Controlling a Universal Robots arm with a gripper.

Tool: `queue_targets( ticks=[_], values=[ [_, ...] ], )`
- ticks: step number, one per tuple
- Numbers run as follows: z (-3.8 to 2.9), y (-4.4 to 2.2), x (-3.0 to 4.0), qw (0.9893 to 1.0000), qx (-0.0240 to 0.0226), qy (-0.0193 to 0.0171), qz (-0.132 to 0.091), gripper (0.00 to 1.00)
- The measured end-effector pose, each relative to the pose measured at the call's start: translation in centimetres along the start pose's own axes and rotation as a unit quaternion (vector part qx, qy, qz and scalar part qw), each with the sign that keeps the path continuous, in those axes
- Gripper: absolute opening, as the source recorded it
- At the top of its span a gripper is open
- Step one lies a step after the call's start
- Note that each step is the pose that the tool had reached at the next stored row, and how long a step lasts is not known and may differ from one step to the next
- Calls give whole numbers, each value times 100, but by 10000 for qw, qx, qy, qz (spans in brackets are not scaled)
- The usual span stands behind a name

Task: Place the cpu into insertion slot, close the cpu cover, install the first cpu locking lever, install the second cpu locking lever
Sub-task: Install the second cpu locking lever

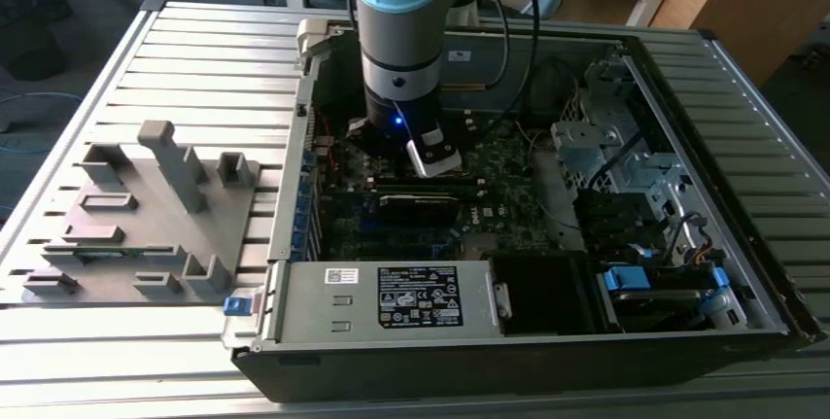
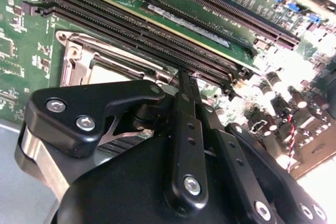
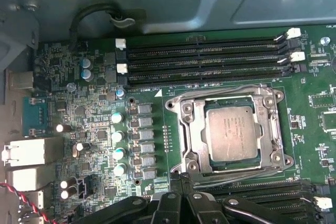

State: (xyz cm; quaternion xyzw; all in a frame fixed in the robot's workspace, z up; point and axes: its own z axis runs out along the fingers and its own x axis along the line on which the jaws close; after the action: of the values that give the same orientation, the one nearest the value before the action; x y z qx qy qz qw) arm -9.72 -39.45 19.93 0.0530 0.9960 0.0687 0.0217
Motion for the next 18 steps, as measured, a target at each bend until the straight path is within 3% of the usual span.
queue_targets(
  ticks=[8,13,18],
  values=[
    [13,-13,22,10000,-41,-12,0,10],
    [24,-14,31,9999,-115,-17,2,10],
    [42,-18,42,9999,-141,-23,2,10]
  ],
)
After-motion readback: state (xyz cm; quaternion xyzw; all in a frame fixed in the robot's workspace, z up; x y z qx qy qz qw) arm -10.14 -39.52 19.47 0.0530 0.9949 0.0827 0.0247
